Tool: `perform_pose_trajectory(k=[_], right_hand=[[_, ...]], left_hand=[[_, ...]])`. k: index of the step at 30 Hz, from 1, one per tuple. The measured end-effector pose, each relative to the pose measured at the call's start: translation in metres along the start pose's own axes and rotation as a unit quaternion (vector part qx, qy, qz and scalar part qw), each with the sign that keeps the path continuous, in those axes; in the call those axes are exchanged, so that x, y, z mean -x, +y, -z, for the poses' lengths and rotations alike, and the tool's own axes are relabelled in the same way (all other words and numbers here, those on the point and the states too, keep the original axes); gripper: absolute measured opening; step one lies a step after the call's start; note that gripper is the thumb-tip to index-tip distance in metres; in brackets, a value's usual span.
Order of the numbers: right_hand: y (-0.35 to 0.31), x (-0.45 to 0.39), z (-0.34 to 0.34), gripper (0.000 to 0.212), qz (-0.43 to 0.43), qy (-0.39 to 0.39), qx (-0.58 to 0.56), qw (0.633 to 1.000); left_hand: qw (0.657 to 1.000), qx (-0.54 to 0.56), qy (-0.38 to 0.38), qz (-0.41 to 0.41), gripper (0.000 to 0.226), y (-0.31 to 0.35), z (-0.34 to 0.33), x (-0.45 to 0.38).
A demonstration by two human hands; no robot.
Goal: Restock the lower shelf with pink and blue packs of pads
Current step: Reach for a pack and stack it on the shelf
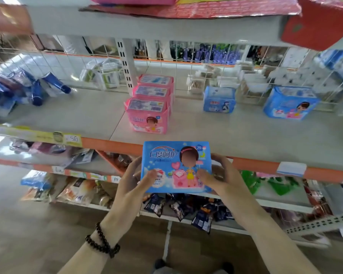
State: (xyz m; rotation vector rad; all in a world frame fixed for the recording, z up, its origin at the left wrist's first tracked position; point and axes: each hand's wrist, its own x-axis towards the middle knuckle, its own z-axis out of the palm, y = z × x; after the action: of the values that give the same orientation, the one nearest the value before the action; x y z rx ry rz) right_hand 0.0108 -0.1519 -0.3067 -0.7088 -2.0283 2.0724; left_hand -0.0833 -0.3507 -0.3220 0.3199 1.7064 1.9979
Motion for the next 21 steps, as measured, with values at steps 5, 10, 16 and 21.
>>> perform_pose_trajectory(k=[5,10,16,21], right_hand=[[0.007,-0.001,0.003,0.043,-0.002,0.012,-0.027,1.0],[0.014,0.002,0.017,0.044,0.001,0.043,-0.042,0.998],[0.015,0.007,0.043,0.04,-0.001,0.054,-0.075,0.996],[0.007,0.007,0.062,0.05,0.031,0.081,-0.067,0.994]], left_hand=[[1.0,-0.015,-0.025,0.011,0.047,-0.004,0.004,-0.008],[0.998,-0.025,-0.05,0.009,0.052,-0.007,-0.011,-0.022],[0.997,-0.031,-0.064,0.002,0.064,-0.008,-0.037,-0.032],[0.995,-0.046,-0.089,-0.007,0.072,-0.012,-0.069,-0.039]])
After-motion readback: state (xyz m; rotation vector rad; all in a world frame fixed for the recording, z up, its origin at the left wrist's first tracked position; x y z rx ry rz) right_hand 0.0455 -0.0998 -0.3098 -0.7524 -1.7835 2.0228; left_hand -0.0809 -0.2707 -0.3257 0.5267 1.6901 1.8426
